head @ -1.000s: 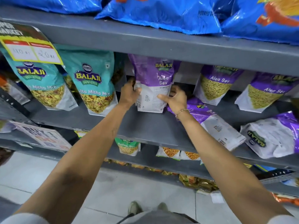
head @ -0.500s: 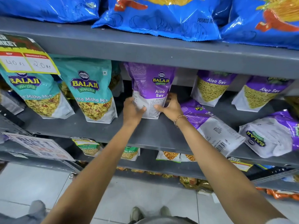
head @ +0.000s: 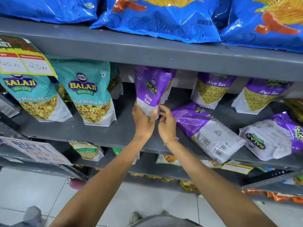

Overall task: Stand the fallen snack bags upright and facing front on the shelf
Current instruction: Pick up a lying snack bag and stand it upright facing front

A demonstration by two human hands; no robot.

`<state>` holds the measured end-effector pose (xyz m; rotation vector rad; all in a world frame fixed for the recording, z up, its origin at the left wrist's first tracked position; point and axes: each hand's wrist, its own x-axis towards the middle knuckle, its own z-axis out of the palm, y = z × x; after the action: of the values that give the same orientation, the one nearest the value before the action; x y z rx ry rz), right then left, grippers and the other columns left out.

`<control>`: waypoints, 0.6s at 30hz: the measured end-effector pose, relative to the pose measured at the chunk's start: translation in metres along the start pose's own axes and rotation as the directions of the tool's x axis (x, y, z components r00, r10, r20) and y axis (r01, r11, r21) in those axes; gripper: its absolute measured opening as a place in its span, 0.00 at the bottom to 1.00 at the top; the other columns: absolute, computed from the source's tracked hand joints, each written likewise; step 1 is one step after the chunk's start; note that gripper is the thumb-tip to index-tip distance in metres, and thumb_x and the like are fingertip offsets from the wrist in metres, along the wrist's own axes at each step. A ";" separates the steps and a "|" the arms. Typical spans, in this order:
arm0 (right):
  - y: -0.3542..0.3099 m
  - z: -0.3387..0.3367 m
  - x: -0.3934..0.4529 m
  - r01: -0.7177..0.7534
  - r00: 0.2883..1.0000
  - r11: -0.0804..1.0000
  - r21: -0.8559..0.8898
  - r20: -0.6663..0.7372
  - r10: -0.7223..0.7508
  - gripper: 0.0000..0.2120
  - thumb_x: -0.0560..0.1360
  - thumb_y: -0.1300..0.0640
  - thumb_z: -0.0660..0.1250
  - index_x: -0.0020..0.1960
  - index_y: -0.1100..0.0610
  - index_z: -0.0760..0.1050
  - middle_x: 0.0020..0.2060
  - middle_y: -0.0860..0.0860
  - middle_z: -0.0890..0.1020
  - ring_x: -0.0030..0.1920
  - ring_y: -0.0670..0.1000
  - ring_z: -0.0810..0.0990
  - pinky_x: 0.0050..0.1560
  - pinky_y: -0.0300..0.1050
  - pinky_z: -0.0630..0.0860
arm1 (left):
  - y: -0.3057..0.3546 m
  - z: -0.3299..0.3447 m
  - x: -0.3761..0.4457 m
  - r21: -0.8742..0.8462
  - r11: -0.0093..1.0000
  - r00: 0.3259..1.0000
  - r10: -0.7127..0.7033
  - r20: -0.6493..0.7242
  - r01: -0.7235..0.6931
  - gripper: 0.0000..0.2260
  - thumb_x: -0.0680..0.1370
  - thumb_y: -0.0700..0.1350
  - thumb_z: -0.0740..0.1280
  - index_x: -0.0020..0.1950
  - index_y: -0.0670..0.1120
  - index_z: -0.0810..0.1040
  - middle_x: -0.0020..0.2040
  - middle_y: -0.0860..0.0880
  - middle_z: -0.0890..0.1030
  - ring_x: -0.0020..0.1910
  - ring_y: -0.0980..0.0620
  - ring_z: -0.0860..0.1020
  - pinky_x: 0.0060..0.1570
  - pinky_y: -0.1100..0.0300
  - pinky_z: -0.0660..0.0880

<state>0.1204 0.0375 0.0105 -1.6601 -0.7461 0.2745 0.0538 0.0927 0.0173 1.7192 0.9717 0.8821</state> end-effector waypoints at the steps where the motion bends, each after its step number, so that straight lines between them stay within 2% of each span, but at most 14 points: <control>1: 0.002 0.004 -0.009 0.029 1.000 0.999 -0.039 -0.006 -0.029 0.22 0.71 0.74 0.53 0.60 0.60 0.73 0.51 0.55 0.80 0.51 0.55 0.79 0.51 0.37 0.72 | 0.000 -0.001 0.003 -0.053 0.998 1.000 -0.024 0.011 0.024 0.42 0.74 0.51 0.70 0.76 0.38 0.47 0.73 0.46 0.58 0.73 0.51 0.57 0.72 0.57 0.58; 3: 0.005 0.004 -0.020 0.072 0.997 0.991 -0.115 -0.028 -0.076 0.21 0.70 0.74 0.54 0.58 0.61 0.74 0.45 0.55 0.81 0.47 0.55 0.79 0.47 0.34 0.69 | 0.003 -0.001 0.015 -0.147 0.984 0.995 -0.096 0.012 0.097 0.52 0.67 0.50 0.77 0.76 0.39 0.43 0.70 0.51 0.59 0.70 0.57 0.61 0.69 0.62 0.60; 4: 0.006 0.002 -0.021 0.081 0.994 0.988 -0.133 -0.058 -0.090 0.22 0.69 0.74 0.54 0.58 0.61 0.75 0.46 0.55 0.82 0.47 0.53 0.80 0.49 0.35 0.70 | 0.003 -0.001 0.021 -0.167 0.980 0.994 -0.114 0.001 0.112 0.51 0.65 0.49 0.78 0.74 0.38 0.46 0.69 0.49 0.62 0.68 0.55 0.65 0.67 0.62 0.64; 6: 0.006 -0.008 -0.011 0.065 0.987 0.991 -0.121 -0.142 -0.082 0.23 0.67 0.76 0.54 0.57 0.62 0.75 0.51 0.56 0.83 0.51 0.53 0.80 0.55 0.39 0.73 | 0.000 -0.002 0.033 -0.122 0.989 0.996 -0.085 -0.038 0.079 0.40 0.65 0.49 0.79 0.64 0.39 0.56 0.63 0.44 0.70 0.61 0.48 0.74 0.55 0.62 0.71; 8: 0.006 -0.018 0.008 0.001 0.982 0.997 -0.073 -0.188 -0.015 0.20 0.69 0.76 0.55 0.56 0.64 0.75 0.51 0.59 0.82 0.51 0.56 0.81 0.52 0.37 0.74 | -0.004 -0.010 0.045 -0.055 0.997 0.998 -0.058 -0.034 0.056 0.33 0.66 0.51 0.78 0.54 0.43 0.57 0.55 0.46 0.74 0.52 0.46 0.77 0.40 0.69 0.68; 9: 0.006 -0.023 0.020 -0.015 0.984 0.997 -0.070 -0.176 0.003 0.17 0.71 0.75 0.56 0.56 0.64 0.74 0.51 0.60 0.82 0.49 0.57 0.81 0.49 0.34 0.74 | -0.007 -0.015 0.051 -0.042 0.998 0.998 -0.056 -0.005 0.056 0.32 0.66 0.52 0.78 0.54 0.44 0.57 0.53 0.47 0.74 0.50 0.47 0.77 0.35 0.71 0.67; 10: 0.006 -0.027 0.032 -0.017 0.990 0.996 -0.084 -0.139 0.005 0.15 0.72 0.73 0.58 0.56 0.64 0.74 0.50 0.59 0.82 0.48 0.56 0.81 0.47 0.33 0.74 | -0.010 -0.023 0.057 -0.043 0.997 0.998 -0.057 0.041 0.059 0.33 0.65 0.52 0.78 0.55 0.45 0.58 0.53 0.48 0.74 0.49 0.48 0.76 0.35 0.74 0.67; 11: 0.006 -0.031 0.045 -0.017 0.997 0.995 -0.102 -0.081 0.008 0.13 0.72 0.71 0.61 0.56 0.63 0.74 0.50 0.58 0.82 0.47 0.54 0.80 0.47 0.34 0.75 | -0.011 -0.031 0.063 -0.051 0.997 0.994 -0.056 0.096 0.061 0.34 0.64 0.52 0.78 0.58 0.44 0.60 0.54 0.48 0.75 0.51 0.49 0.76 0.41 0.74 0.69; 12: 0.007 -0.034 0.057 -0.029 1.000 0.993 -0.118 -0.005 0.029 0.13 0.72 0.67 0.65 0.56 0.62 0.73 0.51 0.57 0.81 0.47 0.51 0.80 0.49 0.36 0.76 | -0.012 -0.039 0.069 -0.058 0.997 0.989 -0.047 0.143 0.056 0.35 0.63 0.52 0.78 0.62 0.43 0.62 0.56 0.48 0.76 0.54 0.50 0.76 0.49 0.69 0.72; 14: 0.011 -0.038 0.078 -0.075 0.982 0.987 -0.142 0.161 0.098 0.21 0.70 0.61 0.71 0.61 0.62 0.70 0.57 0.58 0.79 0.53 0.51 0.78 0.55 0.42 0.75 | -0.017 -0.052 0.079 -0.015 1.000 0.986 0.019 0.166 -0.017 0.34 0.65 0.50 0.77 0.66 0.44 0.67 0.60 0.47 0.77 0.59 0.48 0.75 0.59 0.58 0.71; 16: 0.012 -0.037 0.092 -0.085 0.952 0.981 -0.175 0.276 0.132 0.30 0.68 0.59 0.74 0.66 0.62 0.66 0.63 0.59 0.75 0.61 0.56 0.75 0.63 0.50 0.73 | -0.019 -0.060 0.086 0.057 0.994 0.983 0.079 0.163 -0.090 0.29 0.68 0.48 0.76 0.66 0.44 0.71 0.63 0.44 0.76 0.63 0.45 0.73 0.62 0.52 0.71; 18: 0.011 -0.034 0.100 -0.091 0.934 0.984 -0.151 0.330 0.137 0.35 0.66 0.59 0.76 0.68 0.61 0.64 0.66 0.59 0.73 0.65 0.57 0.72 0.67 0.55 0.70 | -0.020 -0.062 0.087 0.029 0.996 0.981 0.081 0.174 -0.088 0.28 0.70 0.46 0.75 0.66 0.41 0.71 0.62 0.42 0.78 0.63 0.44 0.75 0.62 0.49 0.73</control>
<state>0.2190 0.0709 0.0305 -1.8098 -0.9431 0.6181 0.0325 0.1988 0.0289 1.8464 0.8086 0.7581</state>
